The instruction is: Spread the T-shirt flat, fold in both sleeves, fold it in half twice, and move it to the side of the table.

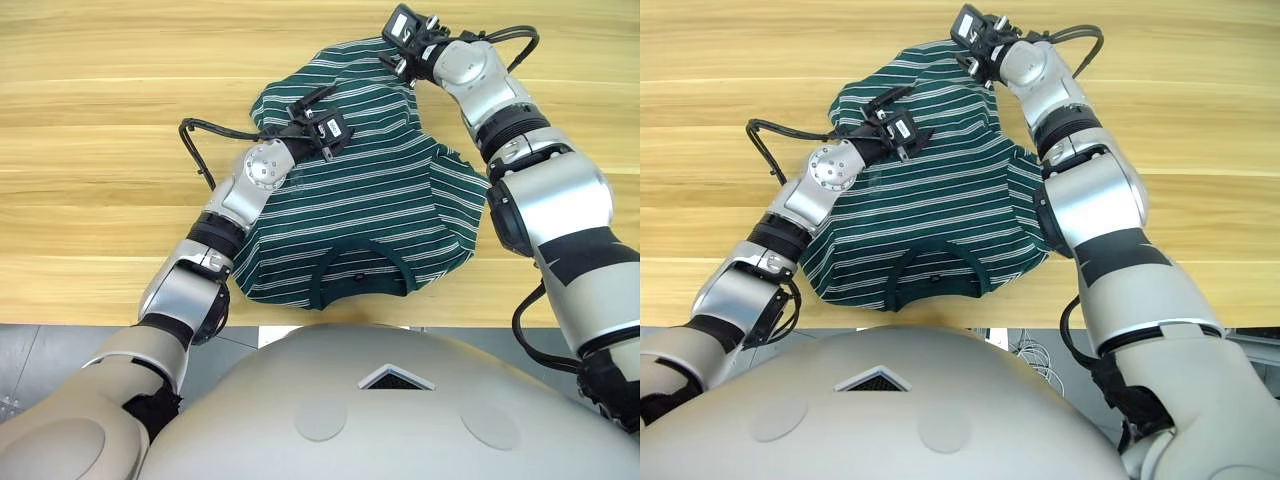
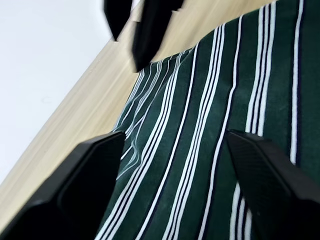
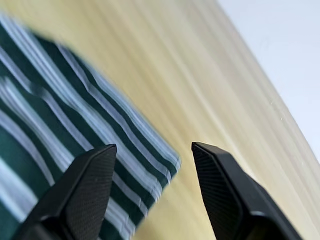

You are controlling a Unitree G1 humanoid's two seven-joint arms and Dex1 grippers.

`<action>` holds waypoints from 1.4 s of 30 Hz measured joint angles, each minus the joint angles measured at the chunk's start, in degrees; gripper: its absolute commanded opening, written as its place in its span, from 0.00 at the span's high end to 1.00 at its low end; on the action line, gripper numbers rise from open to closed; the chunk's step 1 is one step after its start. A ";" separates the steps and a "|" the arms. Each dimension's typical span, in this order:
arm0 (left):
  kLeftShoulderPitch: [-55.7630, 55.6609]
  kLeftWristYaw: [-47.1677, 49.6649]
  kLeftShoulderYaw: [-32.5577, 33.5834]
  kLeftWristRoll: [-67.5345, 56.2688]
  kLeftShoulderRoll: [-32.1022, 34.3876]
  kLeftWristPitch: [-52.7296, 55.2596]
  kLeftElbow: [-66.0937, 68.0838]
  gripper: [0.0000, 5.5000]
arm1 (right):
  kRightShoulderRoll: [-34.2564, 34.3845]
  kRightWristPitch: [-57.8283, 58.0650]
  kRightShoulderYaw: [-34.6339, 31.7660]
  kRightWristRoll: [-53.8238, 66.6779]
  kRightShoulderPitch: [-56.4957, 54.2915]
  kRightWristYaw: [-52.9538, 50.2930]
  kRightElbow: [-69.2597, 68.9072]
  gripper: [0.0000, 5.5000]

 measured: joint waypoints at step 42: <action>15.91 -8.26 12.20 -32.43 -6.71 40.44 -34.23 0.34 | -4.75 -12.71 -7.56 -1.06 -3.78 -1.45 -5.70 0.49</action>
